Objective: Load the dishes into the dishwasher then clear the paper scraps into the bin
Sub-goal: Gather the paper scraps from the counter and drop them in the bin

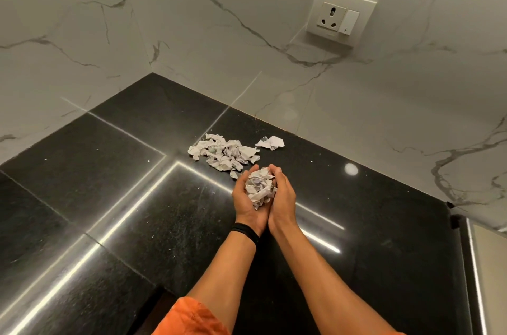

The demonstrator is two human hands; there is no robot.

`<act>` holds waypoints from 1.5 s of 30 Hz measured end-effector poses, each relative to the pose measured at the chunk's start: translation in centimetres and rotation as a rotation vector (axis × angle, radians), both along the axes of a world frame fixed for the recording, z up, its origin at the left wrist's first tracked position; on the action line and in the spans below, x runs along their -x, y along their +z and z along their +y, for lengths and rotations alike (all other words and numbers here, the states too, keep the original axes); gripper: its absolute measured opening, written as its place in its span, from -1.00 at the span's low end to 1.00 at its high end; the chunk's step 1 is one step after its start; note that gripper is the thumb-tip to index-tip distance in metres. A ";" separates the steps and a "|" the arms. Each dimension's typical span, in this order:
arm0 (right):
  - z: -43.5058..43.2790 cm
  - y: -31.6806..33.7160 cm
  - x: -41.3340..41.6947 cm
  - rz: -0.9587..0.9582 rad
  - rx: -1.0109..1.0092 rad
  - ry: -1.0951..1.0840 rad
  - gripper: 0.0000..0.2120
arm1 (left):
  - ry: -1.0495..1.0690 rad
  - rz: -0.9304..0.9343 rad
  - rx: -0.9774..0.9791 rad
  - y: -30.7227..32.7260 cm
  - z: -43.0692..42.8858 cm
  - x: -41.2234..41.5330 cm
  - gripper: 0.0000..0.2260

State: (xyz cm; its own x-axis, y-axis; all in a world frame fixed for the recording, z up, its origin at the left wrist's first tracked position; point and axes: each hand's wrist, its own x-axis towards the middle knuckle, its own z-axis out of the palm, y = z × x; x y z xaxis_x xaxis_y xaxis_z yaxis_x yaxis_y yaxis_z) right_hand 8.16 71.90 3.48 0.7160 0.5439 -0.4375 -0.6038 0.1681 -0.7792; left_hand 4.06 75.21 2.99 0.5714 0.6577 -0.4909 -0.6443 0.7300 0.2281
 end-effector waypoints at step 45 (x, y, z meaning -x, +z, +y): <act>-19.8 -44.1 28.9 0.330 0.475 0.384 -0.55 | 0.355 0.550 0.383 -42.1 -21.6 29.3 -0.59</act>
State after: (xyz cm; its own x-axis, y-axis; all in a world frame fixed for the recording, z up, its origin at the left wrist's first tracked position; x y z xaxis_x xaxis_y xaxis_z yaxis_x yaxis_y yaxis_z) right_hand -20.77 52.13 -40.61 0.2996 0.4279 -0.8527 -0.7704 -0.4187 -0.4809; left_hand -25.29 53.60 -39.08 -0.0361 0.4825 -0.8751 -0.7217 0.5931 0.3568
